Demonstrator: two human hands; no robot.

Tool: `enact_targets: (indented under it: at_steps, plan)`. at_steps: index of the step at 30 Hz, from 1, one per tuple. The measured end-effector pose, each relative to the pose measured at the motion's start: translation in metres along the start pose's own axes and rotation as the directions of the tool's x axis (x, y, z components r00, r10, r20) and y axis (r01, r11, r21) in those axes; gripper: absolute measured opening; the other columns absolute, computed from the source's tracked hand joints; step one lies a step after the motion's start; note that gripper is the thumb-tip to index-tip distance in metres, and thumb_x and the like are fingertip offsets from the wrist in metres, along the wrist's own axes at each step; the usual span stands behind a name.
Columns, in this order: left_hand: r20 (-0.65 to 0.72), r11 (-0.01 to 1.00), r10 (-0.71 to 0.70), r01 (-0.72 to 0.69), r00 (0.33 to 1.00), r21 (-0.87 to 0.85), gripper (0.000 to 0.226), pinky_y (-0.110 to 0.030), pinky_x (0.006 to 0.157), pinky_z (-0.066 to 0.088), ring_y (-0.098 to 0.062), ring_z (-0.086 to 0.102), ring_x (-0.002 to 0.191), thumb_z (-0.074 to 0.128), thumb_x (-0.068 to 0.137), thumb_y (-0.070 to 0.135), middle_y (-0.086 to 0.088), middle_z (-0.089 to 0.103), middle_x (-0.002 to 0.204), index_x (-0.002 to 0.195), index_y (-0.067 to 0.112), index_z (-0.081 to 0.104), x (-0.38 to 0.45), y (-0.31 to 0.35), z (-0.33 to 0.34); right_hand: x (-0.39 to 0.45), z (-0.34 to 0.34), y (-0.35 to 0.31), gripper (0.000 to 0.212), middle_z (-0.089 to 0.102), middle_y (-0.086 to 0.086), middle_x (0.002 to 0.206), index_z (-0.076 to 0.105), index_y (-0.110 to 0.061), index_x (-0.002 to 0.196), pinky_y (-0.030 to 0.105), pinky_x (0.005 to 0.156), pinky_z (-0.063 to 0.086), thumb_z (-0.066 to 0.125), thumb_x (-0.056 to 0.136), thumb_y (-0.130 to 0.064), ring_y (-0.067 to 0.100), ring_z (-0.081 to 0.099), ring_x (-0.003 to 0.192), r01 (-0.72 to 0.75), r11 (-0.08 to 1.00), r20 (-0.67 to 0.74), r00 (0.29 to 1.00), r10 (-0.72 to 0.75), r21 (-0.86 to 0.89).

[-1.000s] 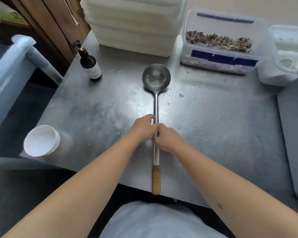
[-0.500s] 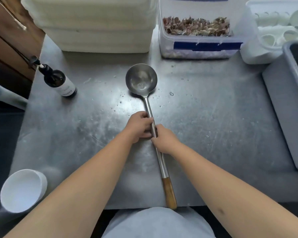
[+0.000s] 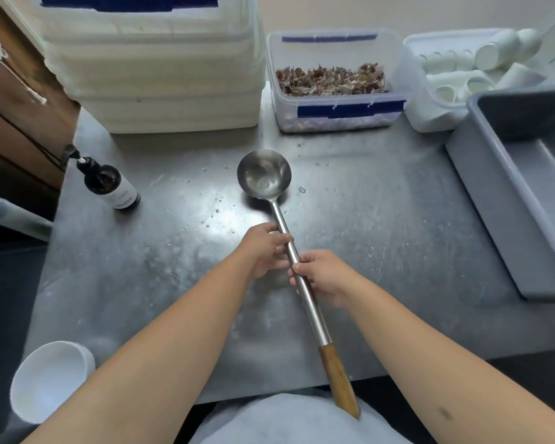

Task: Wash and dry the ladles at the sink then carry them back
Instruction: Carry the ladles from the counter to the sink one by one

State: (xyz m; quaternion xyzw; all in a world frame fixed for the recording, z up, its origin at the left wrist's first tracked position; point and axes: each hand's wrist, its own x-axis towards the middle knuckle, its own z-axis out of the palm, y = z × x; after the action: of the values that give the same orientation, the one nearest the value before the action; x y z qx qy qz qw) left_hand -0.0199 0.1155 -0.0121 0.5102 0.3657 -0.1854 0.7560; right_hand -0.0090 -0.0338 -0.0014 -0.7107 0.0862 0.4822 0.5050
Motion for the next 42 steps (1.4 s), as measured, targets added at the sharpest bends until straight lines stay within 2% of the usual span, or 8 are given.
enact_targets:
  at_steps: [2, 5, 9, 15, 21, 26, 34, 42]
  plan:
    - [0.016, 0.999, 0.003, -0.002, 1.0, -0.032, 0.014, -0.054, 0.077, 0.059, -0.029, 0.063, 0.085, 0.059, 0.091, -0.003, -0.016, 0.061, 0.1, 0.101, 0.006, 0.059, -0.011, 0.002, 0.008, -0.015, -0.006, -0.001, 0.012, 0.065, 0.009, 0.08, 0.064, -0.003, 0.094, 0.031, 0.066, 0.054, 0.053, 0.097, -0.004, 0.019, 0.065, 0.07, 0.02, 1.0, -0.009, 1.0, -0.019, 0.022]
    - [0.034, 1.0, 0.013, -0.012, 0.999, -0.023, 0.016, -0.044, 0.065, 0.06, -0.027, 0.062, 0.081, 0.059, 0.09, -0.003, -0.015, 0.059, 0.097, 0.105, 0.002, 0.058, -0.028, 0.005, 0.022, -0.037, -0.017, -0.003, 0.01, 0.065, 0.007, 0.079, 0.064, -0.003, 0.097, 0.028, 0.061, 0.053, 0.054, 0.097, -0.006, 0.019, 0.064, 0.071, 0.042, 0.998, -0.006, 0.999, -0.042, 0.046]
    - [0.036, 0.999, 0.047, -0.046, 0.998, -0.016, 0.016, -0.038, 0.06, 0.059, -0.026, 0.064, 0.08, 0.06, 0.089, -0.003, -0.014, 0.058, 0.095, 0.104, 0.002, 0.057, -0.053, 0.003, 0.04, -0.065, -0.03, -0.001, 0.011, 0.068, 0.007, 0.082, 0.066, -0.007, 0.092, 0.034, 0.071, 0.049, 0.056, 0.096, -0.009, 0.023, 0.064, 0.079, 0.072, 0.996, 0.004, 0.997, -0.073, 0.055]
    - [0.064, 0.998, 0.066, -0.066, 0.996, -0.009, 0.017, -0.042, 0.063, 0.06, -0.028, 0.064, 0.081, 0.06, 0.089, -0.005, -0.014, 0.059, 0.094, 0.105, 0.001, 0.056, -0.084, -0.003, 0.078, -0.111, -0.054, 0.011, 0.012, 0.069, 0.005, 0.079, 0.066, -0.005, 0.094, 0.03, 0.061, 0.051, 0.056, 0.097, -0.012, 0.021, 0.066, 0.075, 0.113, 0.989, -0.009, 0.994, -0.112, 0.098]
    - [0.123, 0.997, 0.059, -0.065, 0.991, 0.047, 0.021, -0.042, 0.064, 0.06, -0.027, 0.065, 0.077, 0.059, 0.089, -0.005, -0.015, 0.057, 0.094, 0.108, -0.001, 0.054, -0.098, -0.025, 0.136, -0.157, -0.095, 0.04, 0.016, 0.067, 0.009, 0.078, 0.066, 0.002, 0.1, 0.03, 0.062, 0.053, 0.058, 0.096, -0.011, 0.018, 0.064, 0.067, 0.131, 0.98, -0.071, 0.99, -0.122, 0.147]
    - [0.235, 0.989, -0.012, -0.023, 0.972, 0.144, 0.017, -0.043, 0.066, 0.059, -0.026, 0.066, 0.073, 0.061, 0.087, -0.006, -0.016, 0.056, 0.095, 0.101, 0.002, 0.053, -0.1, -0.061, 0.186, -0.192, -0.126, 0.089, 0.021, 0.065, 0.013, 0.081, 0.065, 0.009, 0.104, 0.031, 0.064, 0.055, 0.058, 0.096, -0.008, 0.021, 0.063, 0.072, 0.12, 0.955, -0.179, 0.981, -0.072, 0.271]
    - [0.424, 0.89, -0.194, -0.023, 0.885, 0.455, 0.02, -0.043, 0.067, 0.059, -0.029, 0.067, 0.081, 0.06, 0.089, -0.003, -0.018, 0.059, 0.1, 0.107, 0.001, 0.053, -0.11, -0.134, 0.249, -0.25, -0.123, 0.188, 0.018, 0.068, 0.01, 0.081, 0.069, 0.004, 0.099, 0.027, 0.066, 0.056, 0.056, 0.096, -0.007, 0.015, 0.066, 0.072, 0.192, 0.862, -0.437, 0.898, 0.038, 0.47]
    - [0.582, 0.715, -0.442, -0.124, 0.682, 0.688, 0.016, -0.048, 0.076, 0.059, -0.026, 0.067, 0.079, 0.061, 0.088, -0.003, -0.013, 0.06, 0.089, 0.099, 0.005, 0.053, -0.167, -0.225, 0.314, -0.33, -0.098, 0.291, 0.018, 0.069, 0.009, 0.081, 0.07, 0.005, 0.093, 0.025, 0.068, 0.055, 0.056, 0.093, -0.007, 0.015, 0.068, 0.075, 0.31, 0.724, -0.63, 0.746, 0.217, 0.616]
